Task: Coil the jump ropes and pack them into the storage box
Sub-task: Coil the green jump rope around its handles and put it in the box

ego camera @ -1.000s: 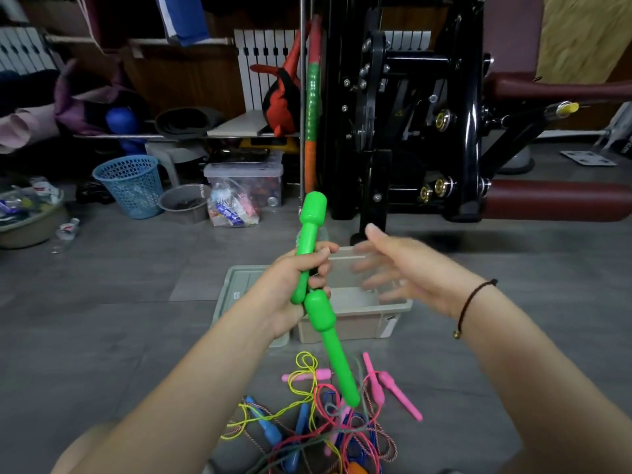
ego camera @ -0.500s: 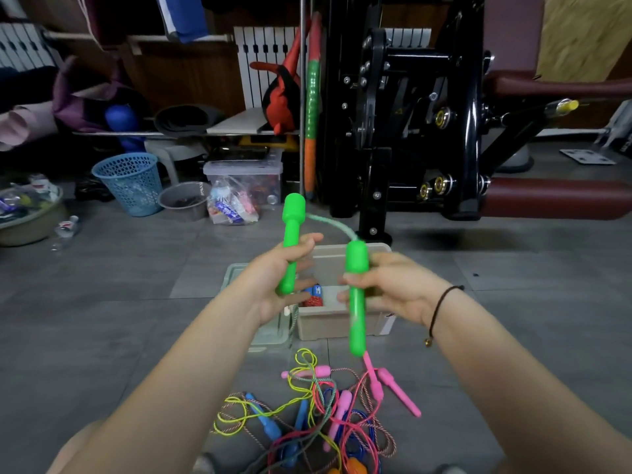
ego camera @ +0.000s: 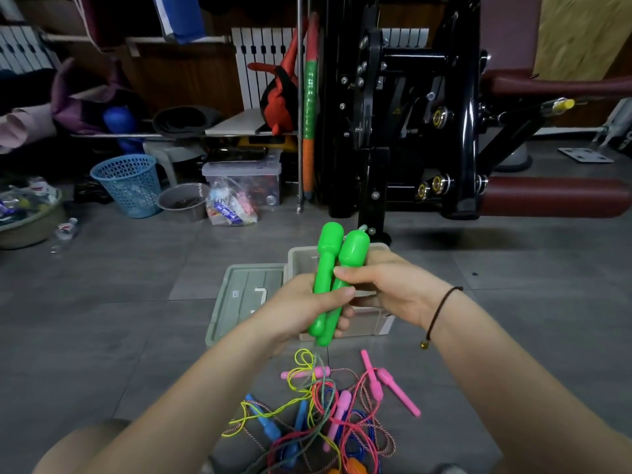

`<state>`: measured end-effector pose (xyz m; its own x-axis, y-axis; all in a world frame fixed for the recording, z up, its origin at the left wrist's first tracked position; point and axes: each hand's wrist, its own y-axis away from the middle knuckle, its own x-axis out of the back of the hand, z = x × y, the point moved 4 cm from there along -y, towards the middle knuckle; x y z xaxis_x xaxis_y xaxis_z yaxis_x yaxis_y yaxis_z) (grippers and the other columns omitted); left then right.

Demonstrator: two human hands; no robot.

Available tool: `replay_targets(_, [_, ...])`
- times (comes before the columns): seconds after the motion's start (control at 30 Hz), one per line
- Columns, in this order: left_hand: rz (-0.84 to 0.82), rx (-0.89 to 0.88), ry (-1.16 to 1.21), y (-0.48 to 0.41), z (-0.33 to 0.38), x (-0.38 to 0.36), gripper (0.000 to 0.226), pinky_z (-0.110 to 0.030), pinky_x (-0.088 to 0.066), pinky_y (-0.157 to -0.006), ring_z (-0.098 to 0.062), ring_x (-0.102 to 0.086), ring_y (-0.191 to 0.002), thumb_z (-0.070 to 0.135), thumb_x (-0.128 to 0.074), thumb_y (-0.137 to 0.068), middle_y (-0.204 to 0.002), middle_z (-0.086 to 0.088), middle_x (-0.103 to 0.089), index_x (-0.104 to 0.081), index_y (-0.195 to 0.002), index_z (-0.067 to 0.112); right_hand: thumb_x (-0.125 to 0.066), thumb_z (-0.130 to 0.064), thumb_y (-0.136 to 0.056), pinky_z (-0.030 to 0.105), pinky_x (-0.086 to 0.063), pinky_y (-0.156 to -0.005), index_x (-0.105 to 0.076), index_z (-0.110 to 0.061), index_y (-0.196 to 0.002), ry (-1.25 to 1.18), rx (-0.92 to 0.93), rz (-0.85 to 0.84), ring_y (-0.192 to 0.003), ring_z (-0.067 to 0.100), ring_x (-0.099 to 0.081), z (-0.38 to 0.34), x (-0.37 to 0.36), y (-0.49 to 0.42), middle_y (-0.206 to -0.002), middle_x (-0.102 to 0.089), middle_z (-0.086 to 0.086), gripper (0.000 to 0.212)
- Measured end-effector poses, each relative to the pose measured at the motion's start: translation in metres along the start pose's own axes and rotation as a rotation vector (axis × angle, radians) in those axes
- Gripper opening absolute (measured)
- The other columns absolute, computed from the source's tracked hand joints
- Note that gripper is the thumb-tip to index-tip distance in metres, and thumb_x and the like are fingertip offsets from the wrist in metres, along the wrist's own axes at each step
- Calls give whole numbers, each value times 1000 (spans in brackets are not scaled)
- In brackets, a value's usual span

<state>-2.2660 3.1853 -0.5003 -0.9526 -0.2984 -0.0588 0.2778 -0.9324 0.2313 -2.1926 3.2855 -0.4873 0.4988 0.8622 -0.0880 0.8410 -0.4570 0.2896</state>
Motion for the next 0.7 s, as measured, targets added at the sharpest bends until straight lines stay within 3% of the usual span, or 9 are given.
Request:
replay_targets(0.07, [-37, -12, 41, 2, 1, 0, 7, -27, -50, -51, -15, -56, -54, 14, -61, -91, -69, -6, -61, -56, -90, 10, -62, -17, -83, 36, -50, -74, -64, -3, -105, -99, -35, -66, -75, 27, -59, -2, -4, 4, -99, -65, 17, 26])
replay_targets(0.13, [-136, 6, 48, 5, 2, -2, 16, -24, -46, -47, -14, -52, -52, 17, -64, -86, -70, -6, -60, -55, -96, 9, -61, -34, -79, 40, -48, -84, -64, -9, -101, -424, -63, -62, -85, 29, -61, -5, -1, 4, -109, -68, 14, 34])
replay_targets(0.2, [-273, 55, 50, 10, 1, -7, 26, -22, -43, -45, -12, -50, -52, 20, -63, -82, -72, -6, -59, -55, -104, 7, -53, -38, -85, 41, -49, -86, -61, -9, -99, -796, -27, -7, -89, 28, -64, -10, 9, 0, -106, -71, 10, 33])
replay_targets(0.27, [-386, 75, 86, 14, 0, -12, 26, -21, -43, -46, -12, -50, -53, 20, -64, -84, -73, -5, -57, -58, -106, 9, -43, -21, -89, 37, -53, -80, -61, -6, -96, -963, 21, 70, -78, 23, -66, -12, 19, -2, -88, -72, 7, 24])
replay_targets(0.37, [-473, -7, 216, 19, 6, -14, 33, -22, -48, -51, -12, -54, -59, 30, -77, -75, -77, -4, -59, -65, -100, 14, -34, 4, -71, 34, -53, -77, -59, -4, -90, -1122, 12, 222, -62, 22, -64, -11, 30, -4, -61, -66, 11, 32])
replay_targets(0.5, [-234, -145, 455, 13, 18, -5, 50, -31, -57, -63, -18, -62, -86, 38, -91, -49, -100, -4, -68, -74, -91, 15, -27, 6, -92, 34, -57, -53, -50, -5, -95, -1288, 105, 246, -61, 17, -57, -17, 30, -12, -61, -62, 14, 26])
replay_targets(0.53, [-141, -175, 515, 9, 19, 1, 54, -38, -58, -77, -19, -59, -99, 38, -93, -43, -106, -3, -68, -76, -89, 15, -28, 6, -94, 34, -57, -53, -49, -6, -91, -1297, 119, 220, -64, 16, -56, -18, 25, -13, -64, -63, 14, 24])
replay_targets(0.6, [-36, -228, 643, 2, 25, 11, 56, -42, -41, -103, -18, -51, -116, 39, -93, -37, -112, 1, -67, -76, -85, 17, -32, 6, -93, 34, -58, -60, -47, -11, -82, -1280, 108, 167, -68, 15, -61, -17, 10, -16, -71, -69, 13, 25])
replay_targets(0.7, [-49, -337, 828, -2, 39, 18, 44, -33, -34, -101, -17, -52, -113, 35, -91, -45, -114, -2, -65, -75, -82, 18, -36, 4, -92, 28, -57, -63, -49, -14, -72, -1274, 92, 71, -61, 14, -66, -14, -18, -20, -77, -72, 7, 30])
